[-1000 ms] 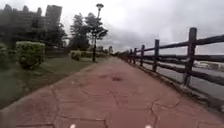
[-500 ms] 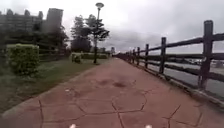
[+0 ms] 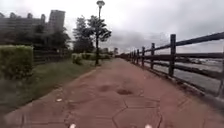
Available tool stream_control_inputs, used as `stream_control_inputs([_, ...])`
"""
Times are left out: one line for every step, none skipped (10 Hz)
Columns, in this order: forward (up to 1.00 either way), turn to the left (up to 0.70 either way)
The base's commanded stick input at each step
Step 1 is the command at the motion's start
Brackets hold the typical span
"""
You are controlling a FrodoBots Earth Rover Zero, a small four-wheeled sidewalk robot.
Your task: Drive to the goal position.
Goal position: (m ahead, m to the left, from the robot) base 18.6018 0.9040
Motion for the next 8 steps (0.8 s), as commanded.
stream_control_inputs([0.85, -0.34])
stream_control_inputs([0.85, -0.34])
stream_control_inputs([0.85, -0.34])
stream_control_inputs([0.85, -0.34])
stream_control_inputs([0.85, -0.34])
stream_control_inputs([0.85, -0.34])
stream_control_inputs([0.85, -0.34])
stream_control_inputs([0.85, -0.34])
